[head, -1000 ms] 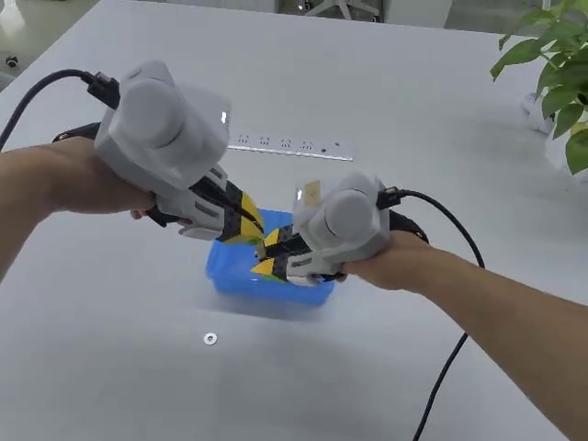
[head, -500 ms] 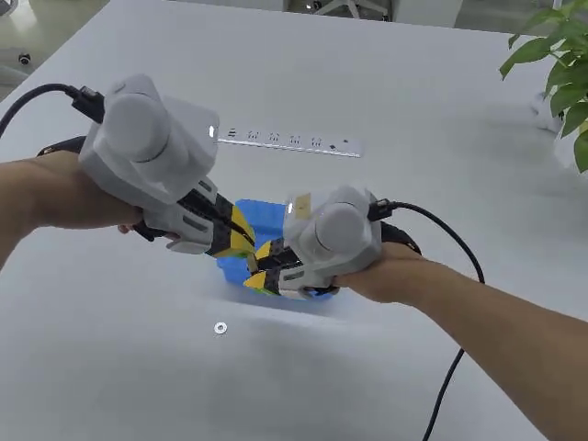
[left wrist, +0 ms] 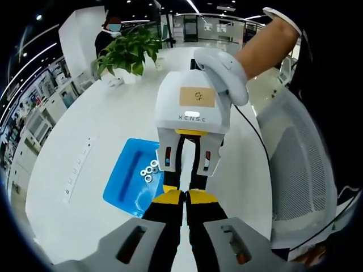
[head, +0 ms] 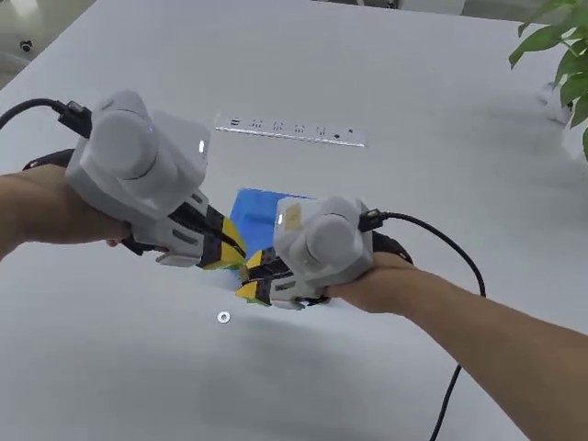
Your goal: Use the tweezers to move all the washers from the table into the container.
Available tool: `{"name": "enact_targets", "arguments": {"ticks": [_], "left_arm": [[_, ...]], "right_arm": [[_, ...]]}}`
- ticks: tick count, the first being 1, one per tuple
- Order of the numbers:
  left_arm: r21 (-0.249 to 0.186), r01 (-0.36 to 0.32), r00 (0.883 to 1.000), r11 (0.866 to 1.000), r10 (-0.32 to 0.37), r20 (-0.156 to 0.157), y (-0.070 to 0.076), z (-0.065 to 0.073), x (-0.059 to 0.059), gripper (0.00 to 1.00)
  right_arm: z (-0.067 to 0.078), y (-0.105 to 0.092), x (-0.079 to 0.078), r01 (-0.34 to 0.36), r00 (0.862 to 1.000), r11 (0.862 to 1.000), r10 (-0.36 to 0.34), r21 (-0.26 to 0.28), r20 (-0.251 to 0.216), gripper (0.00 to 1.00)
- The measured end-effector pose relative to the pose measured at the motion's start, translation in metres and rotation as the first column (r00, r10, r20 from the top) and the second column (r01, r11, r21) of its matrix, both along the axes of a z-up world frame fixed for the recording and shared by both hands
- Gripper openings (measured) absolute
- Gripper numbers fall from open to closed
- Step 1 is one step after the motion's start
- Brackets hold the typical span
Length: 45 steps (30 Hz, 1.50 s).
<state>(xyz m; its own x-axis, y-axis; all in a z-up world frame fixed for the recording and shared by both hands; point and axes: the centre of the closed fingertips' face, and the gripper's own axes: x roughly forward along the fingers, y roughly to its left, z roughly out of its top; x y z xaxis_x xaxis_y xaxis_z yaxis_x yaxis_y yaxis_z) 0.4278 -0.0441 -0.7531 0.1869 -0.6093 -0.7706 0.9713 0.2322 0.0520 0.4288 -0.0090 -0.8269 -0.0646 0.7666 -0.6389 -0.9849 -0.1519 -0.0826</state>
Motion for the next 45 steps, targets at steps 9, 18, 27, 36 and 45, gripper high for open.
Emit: {"name": "enact_targets", "arguments": {"ticks": [9, 18, 27, 36, 45], "left_arm": [[0.005, -0.014, 1.000, 1.000, 0.014, -0.013, 0.007, -0.009, -0.007, 0.05], [0.011, -0.026, 0.999, 1.000, 0.026, -0.020, 0.014, -0.014, -0.012, 0.05], [0.021, -0.035, 0.999, 0.999, 0.036, -0.036, 0.019, -0.022, -0.016, 0.05], [0.028, -0.038, 0.998, 0.999, 0.039, -0.053, 0.023, -0.028, -0.019, 0.05], [0.031, -0.041, 0.997, 0.999, 0.043, -0.064, 0.025, -0.035, -0.021, 0.05]], "right_arm": [[-0.009, 0.008, -0.008, -0.016, 1.000, 1.000, 0.016, 0.004, -0.016, 0.13], [-0.014, 0.014, -0.014, -0.021, 0.999, 1.000, 0.021, 0.012, -0.030, 0.13], [-0.022, 0.020, -0.019, -0.034, 0.998, 0.999, 0.034, 0.015, -0.049, 0.13], [-0.028, 0.024, -0.024, -0.043, 0.997, 0.999, 0.043, 0.014, -0.068, 0.14], [-0.034, 0.026, -0.027, -0.046, 0.996, 0.999, 0.047, 0.010, -0.079, 0.14]]}}
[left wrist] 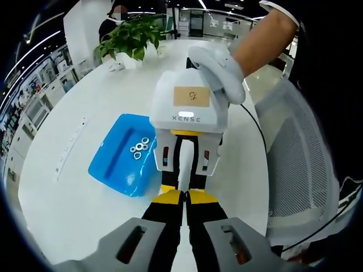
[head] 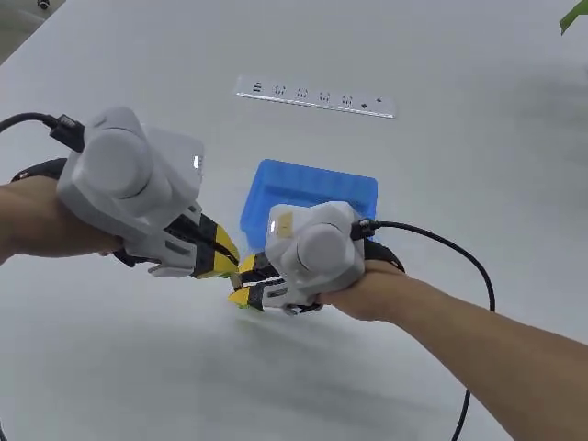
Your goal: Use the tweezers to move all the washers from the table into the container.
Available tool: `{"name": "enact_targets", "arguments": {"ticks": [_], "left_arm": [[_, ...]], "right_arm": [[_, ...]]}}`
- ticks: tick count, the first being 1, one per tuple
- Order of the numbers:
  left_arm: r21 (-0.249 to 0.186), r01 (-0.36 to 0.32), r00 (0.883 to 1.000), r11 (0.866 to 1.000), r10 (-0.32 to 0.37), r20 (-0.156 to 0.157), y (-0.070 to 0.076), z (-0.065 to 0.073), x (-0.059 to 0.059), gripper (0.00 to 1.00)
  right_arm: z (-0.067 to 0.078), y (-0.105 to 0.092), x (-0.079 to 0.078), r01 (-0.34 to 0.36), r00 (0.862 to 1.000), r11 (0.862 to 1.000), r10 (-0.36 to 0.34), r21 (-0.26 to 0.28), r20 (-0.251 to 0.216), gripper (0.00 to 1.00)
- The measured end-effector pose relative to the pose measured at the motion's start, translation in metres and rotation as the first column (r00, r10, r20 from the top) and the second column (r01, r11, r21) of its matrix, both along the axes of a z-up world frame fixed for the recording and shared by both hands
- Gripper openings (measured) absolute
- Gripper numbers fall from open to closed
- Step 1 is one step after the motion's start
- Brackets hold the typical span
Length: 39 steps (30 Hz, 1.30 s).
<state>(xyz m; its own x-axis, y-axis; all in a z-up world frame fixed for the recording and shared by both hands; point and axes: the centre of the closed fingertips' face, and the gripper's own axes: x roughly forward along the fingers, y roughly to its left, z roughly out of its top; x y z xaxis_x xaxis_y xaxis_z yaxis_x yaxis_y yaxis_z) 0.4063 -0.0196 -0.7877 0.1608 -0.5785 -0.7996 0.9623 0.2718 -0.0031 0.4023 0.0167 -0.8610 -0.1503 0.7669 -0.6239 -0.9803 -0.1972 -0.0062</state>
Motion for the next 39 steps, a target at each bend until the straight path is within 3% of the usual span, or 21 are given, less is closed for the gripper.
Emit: {"name": "enact_targets", "arguments": {"ticks": [39], "left_arm": [[-0.018, -0.010, 1.000, 1.000, 0.010, 0.010, -0.0019, -0.0045, 0.0038, 0.05]], "right_arm": [[-0.0032, 0.0020, 0.0036, 0.005, 1.000, 1.000, -0.005, -0.003, 0.004, 0.15]]}}
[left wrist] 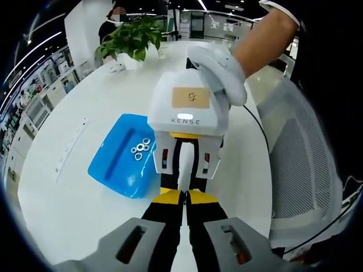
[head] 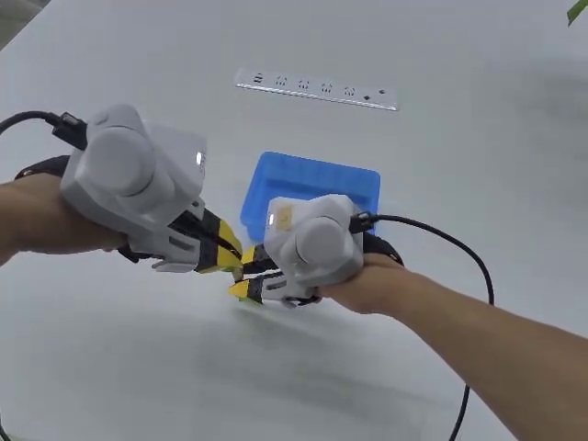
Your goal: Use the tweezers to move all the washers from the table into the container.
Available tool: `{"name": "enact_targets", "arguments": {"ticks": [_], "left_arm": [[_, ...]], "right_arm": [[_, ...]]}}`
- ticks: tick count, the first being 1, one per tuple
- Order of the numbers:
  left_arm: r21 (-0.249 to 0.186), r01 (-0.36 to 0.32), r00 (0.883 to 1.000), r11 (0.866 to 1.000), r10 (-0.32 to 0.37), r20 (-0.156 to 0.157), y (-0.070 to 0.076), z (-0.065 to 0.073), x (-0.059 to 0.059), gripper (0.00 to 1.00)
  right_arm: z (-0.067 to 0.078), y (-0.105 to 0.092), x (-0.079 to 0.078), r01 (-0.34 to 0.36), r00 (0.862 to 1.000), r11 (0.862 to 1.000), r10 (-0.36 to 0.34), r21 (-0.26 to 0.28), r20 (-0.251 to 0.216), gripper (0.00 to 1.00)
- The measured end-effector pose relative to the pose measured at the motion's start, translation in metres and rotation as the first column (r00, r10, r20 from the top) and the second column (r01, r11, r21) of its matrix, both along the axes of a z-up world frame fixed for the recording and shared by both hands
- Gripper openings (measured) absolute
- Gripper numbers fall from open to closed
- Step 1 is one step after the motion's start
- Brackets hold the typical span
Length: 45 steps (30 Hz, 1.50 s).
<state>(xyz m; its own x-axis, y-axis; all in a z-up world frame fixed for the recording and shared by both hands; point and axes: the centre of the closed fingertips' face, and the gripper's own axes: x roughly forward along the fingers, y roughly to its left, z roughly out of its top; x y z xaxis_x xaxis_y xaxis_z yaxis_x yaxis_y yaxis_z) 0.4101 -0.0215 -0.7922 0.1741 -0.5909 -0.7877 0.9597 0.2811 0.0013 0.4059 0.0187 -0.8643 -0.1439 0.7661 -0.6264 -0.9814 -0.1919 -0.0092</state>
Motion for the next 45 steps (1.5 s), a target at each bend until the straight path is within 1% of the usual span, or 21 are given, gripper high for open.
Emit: {"name": "enact_targets", "arguments": {"ticks": [9, 16, 22, 26, 30, 39, 45], "left_arm": [[-0.004, -0.007, 1.000, 1.000, 0.007, 0.000, 0.001, 0.000, 0.002, 0.05], [-0.003, -0.007, 1.000, 1.000, 0.007, 0.001, 0.002, 0.000, 0.002, 0.05], [-0.001, -0.007, 1.000, 1.000, 0.007, 0.000, 0.001, 0.000, 0.002, 0.05], [0.000, -0.007, 1.000, 1.000, 0.007, 0.004, 0.000, 0.003, 0.003, 0.05], [0.000, -0.005, 1.000, 1.000, 0.005, 0.010, 0.000, 0.008, 0.002, 0.05], [-0.004, -0.006, 0.999, 1.000, 0.006, 0.041, -0.003, 0.025, 0.004, 0.05], [-0.001, -0.003, 0.999, 1.000, 0.003, 0.046, -0.006, 0.036, 0.005, 0.05]], "right_arm": [[-0.001, -0.001, -0.001, 0.003, 1.000, 1.000, -0.003, -0.008, -0.018, 0.12], [-0.001, -0.001, -0.001, -0.008, 1.000, 1.000, 0.008, -0.019, 0.000, 0.10], [-0.001, -0.002, -0.002, -0.013, 1.000, 1.000, 0.013, -0.024, 0.002, 0.10], [0.002, -0.002, -0.002, -0.009, 1.000, 1.000, 0.009, -0.020, 0.001, 0.10], [0.007, -0.002, -0.001, -0.012, 1.000, 1.000, 0.013, -0.021, 0.009, 0.10], [0.024, -0.005, 0.003, 0.003, 1.000, 1.000, -0.003, -0.015, 0.028, 0.10], [0.035, -0.008, 0.004, 0.005, 0.999, 1.000, -0.005, -0.012, 0.040, 0.10]]}}
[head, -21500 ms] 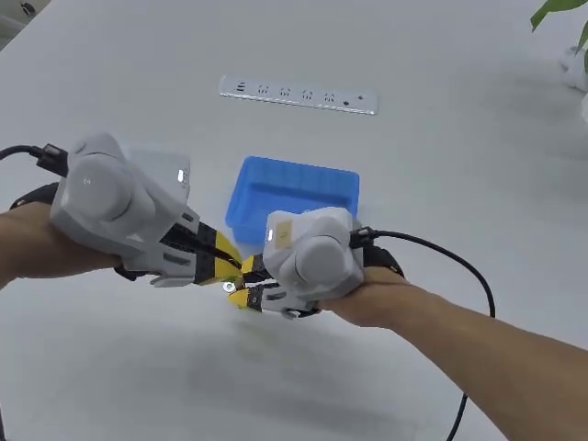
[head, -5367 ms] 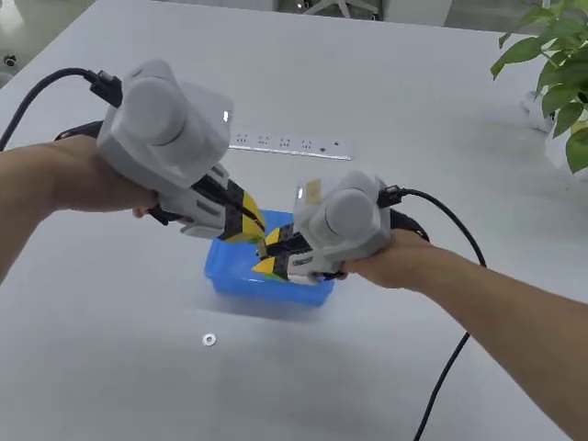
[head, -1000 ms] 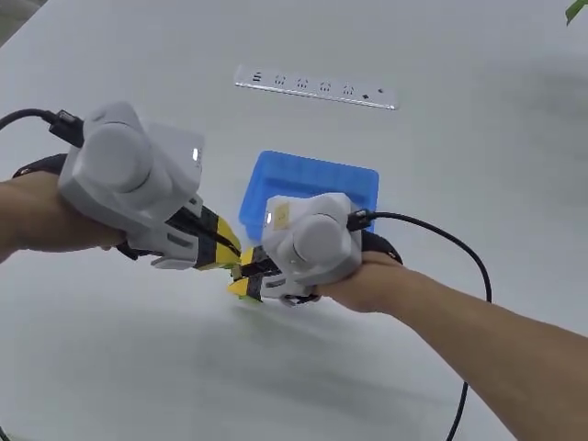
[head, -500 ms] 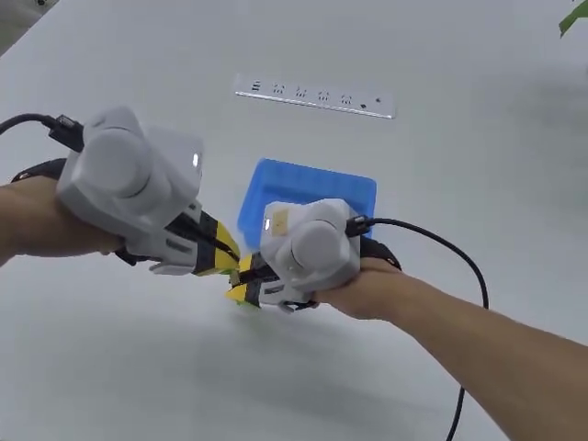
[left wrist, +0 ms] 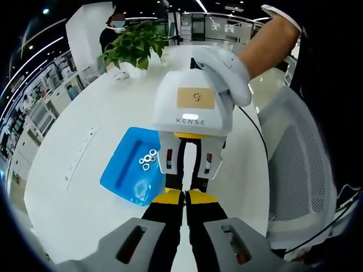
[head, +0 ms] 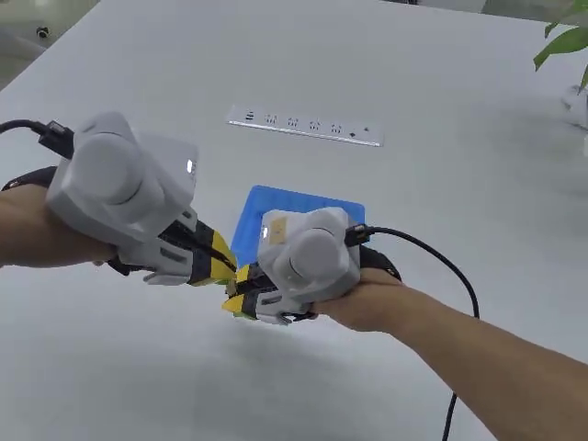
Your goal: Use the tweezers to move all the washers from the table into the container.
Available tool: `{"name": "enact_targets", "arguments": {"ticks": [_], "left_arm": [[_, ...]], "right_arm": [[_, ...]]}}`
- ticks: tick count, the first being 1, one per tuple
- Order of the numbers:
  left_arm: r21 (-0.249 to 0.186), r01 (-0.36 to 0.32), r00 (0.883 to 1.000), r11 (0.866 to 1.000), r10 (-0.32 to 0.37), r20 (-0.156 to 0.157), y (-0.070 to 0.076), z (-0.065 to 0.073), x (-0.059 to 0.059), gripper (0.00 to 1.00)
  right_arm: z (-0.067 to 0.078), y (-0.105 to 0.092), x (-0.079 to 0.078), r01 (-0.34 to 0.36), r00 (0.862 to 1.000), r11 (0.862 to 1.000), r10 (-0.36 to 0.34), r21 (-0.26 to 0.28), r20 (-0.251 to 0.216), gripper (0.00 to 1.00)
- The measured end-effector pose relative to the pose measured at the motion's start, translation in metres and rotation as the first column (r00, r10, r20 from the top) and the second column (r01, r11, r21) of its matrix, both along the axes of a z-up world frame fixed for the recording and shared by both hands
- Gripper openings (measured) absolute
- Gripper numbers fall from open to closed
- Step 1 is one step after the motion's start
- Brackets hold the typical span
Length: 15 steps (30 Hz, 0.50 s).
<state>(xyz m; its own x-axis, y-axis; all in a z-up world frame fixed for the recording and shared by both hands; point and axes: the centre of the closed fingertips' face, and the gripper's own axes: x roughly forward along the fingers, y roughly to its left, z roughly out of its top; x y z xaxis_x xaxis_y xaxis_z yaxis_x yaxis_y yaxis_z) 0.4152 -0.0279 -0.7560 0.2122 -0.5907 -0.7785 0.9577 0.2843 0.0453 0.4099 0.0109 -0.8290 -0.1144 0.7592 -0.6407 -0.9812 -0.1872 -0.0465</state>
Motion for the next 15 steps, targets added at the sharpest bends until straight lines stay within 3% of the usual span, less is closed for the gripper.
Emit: {"name": "enact_targets", "arguments": {"ticks": [15], "left_arm": [[0.008, 0.028, 0.999, 1.000, -0.028, 0.043, -0.010, 0.028, 0.016, 0.05]], "right_arm": [[0.028, -0.009, 0.019, 0.017, 0.999, 1.000, -0.017, 0.004, 0.035, 0.10]]}}
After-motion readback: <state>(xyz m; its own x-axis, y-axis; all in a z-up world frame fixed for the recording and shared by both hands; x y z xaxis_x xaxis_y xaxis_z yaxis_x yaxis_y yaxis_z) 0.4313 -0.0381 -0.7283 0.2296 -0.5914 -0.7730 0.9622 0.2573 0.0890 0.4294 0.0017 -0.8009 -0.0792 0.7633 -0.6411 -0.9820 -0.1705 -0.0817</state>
